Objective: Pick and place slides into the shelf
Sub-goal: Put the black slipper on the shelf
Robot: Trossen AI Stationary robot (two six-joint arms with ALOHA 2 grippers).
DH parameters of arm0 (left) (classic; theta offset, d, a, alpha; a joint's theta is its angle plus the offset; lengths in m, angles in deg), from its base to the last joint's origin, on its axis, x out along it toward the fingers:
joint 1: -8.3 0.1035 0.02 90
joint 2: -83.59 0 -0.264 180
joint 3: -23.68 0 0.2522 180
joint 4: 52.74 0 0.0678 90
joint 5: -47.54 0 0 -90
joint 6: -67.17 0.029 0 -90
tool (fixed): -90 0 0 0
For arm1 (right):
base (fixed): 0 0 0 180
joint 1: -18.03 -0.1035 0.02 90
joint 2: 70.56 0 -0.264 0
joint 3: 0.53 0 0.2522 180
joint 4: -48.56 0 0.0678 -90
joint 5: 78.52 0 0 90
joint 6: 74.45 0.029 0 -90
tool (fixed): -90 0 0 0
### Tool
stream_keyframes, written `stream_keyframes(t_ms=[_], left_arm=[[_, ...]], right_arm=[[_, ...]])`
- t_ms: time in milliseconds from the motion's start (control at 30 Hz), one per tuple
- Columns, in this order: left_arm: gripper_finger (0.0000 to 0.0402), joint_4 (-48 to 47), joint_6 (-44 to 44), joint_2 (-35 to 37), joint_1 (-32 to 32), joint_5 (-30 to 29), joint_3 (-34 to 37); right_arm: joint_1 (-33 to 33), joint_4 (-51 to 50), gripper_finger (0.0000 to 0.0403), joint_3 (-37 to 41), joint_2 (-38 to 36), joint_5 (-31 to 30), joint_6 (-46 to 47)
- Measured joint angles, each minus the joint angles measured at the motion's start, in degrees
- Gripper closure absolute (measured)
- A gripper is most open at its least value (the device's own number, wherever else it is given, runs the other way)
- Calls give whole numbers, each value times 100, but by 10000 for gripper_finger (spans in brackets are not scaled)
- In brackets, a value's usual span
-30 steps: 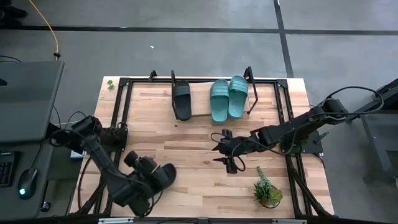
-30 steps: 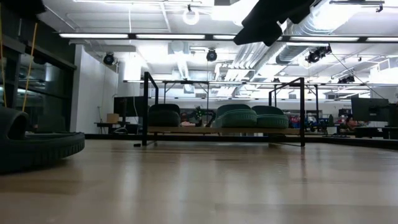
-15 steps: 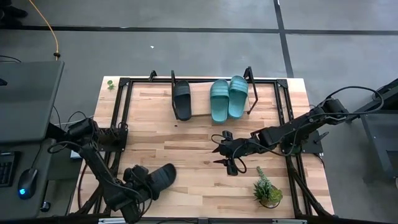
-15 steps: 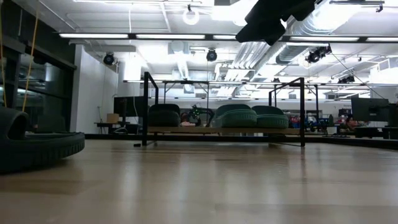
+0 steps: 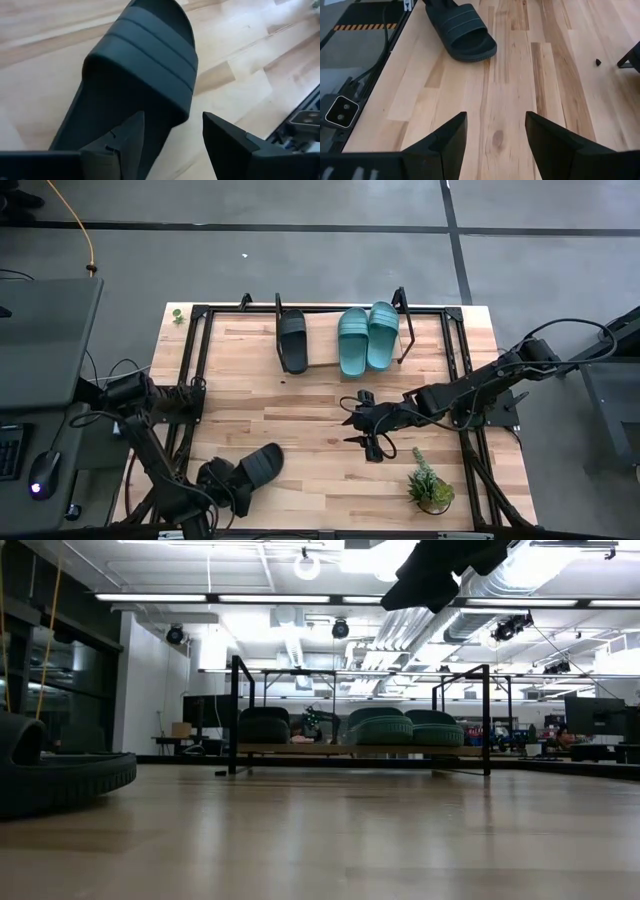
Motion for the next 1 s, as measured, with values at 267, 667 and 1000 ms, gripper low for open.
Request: stream_keyframes(t_ms=[267, 667, 1000], left_arm=[[218, 25, -221, 0, 75, -288, 0], [218, 256, -373, 2, 220, 205, 277], [218, 787, -539, 2, 229, -432, 636]], right_arm=[[0, 0, 210, 0, 2, -2, 2], [-38, -2, 210, 0, 2, -7, -5], [-35, -2, 210, 0, 2, -91, -18]])
